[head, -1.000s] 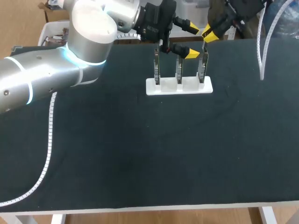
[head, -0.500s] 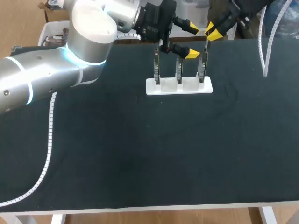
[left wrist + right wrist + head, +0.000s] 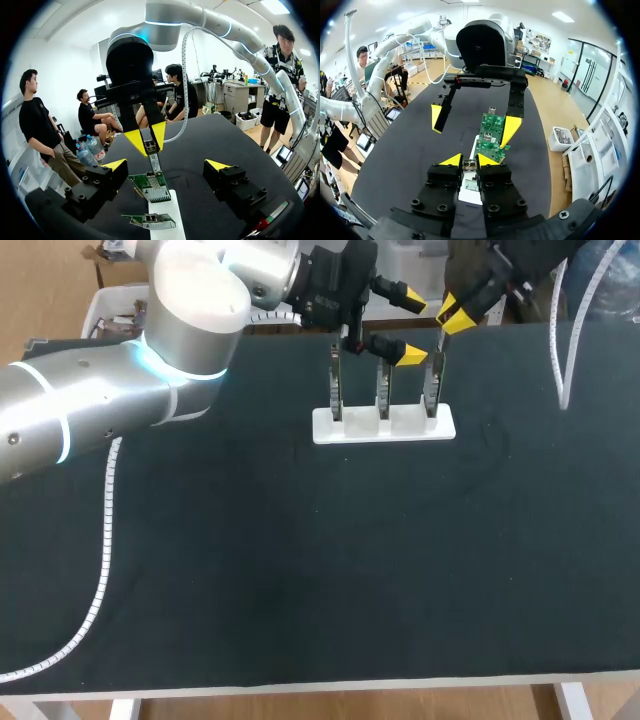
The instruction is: Pick up the optical module with the left hand, and insert it into the network port with the right hand.
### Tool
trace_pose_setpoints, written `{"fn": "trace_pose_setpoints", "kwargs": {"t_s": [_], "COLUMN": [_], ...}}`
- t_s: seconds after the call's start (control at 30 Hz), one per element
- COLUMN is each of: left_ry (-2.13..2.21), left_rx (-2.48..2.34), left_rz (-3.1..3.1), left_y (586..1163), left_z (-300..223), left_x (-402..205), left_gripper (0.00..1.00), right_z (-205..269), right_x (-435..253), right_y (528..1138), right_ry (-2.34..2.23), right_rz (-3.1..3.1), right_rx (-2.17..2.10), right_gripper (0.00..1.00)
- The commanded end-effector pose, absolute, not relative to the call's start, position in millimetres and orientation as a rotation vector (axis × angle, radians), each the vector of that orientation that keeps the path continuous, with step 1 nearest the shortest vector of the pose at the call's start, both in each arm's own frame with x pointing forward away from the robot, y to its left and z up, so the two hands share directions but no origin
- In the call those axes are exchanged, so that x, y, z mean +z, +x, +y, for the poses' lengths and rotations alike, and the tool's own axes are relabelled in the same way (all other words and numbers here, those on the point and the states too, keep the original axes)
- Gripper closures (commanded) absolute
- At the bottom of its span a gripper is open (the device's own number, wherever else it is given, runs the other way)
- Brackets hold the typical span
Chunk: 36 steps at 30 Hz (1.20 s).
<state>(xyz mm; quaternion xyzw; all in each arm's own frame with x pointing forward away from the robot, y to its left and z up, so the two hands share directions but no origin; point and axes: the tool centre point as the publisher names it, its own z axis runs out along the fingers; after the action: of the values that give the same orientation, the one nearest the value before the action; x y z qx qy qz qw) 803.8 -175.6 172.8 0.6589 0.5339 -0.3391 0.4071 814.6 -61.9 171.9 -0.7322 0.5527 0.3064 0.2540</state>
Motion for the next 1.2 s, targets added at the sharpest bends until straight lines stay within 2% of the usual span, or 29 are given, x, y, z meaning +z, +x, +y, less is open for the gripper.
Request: {"fn": "trace_pose_setpoints", "kwargs": {"t_s": [0.03, 1.2], "left_ry": [1.664, 1.664], "left_rx": [-0.853, -0.853], "left_rz": [1.350, 1.350], "left_y": [804, 804], "left_z": [-176, -176], "left_x": [174, 174], "left_gripper": [0.00, 0.00], "right_z": [-63, -57], "right_x": [173, 168], "right_y": [822, 837], "right_ry": [-2.010, -2.020], "right_rz": [1.497, 1.482], "right_rx": [0.866, 0.878], "right_gripper": [1.00, 1.00]}}
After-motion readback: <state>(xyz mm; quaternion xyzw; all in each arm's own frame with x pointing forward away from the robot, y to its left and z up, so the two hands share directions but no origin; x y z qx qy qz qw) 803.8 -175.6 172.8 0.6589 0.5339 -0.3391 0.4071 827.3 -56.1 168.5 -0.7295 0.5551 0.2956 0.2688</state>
